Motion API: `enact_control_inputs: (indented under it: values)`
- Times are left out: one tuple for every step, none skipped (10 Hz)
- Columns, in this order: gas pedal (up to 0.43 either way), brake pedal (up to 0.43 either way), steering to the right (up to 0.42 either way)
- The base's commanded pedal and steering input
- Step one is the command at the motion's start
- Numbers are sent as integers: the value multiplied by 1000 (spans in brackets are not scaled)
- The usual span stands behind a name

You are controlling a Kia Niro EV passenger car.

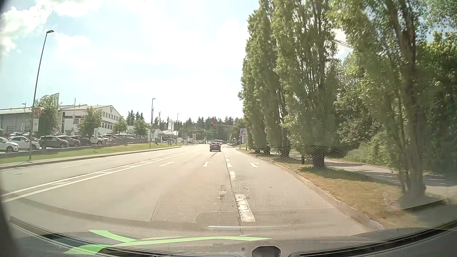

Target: Follow the waypoints while adhering to traffic rules and regulations

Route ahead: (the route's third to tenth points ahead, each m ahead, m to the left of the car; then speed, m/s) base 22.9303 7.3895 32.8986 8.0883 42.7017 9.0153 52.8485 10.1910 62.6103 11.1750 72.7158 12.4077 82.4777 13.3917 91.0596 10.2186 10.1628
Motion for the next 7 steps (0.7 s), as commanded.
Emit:
enact_control_inputs:
  values:
    - [130,0,3]
    - [130,0,3]
    - [130,0,1]
    - [138,0,-1]
    - [138,0,-2]
    - [138,0,-3]
    - [138,0,-4]
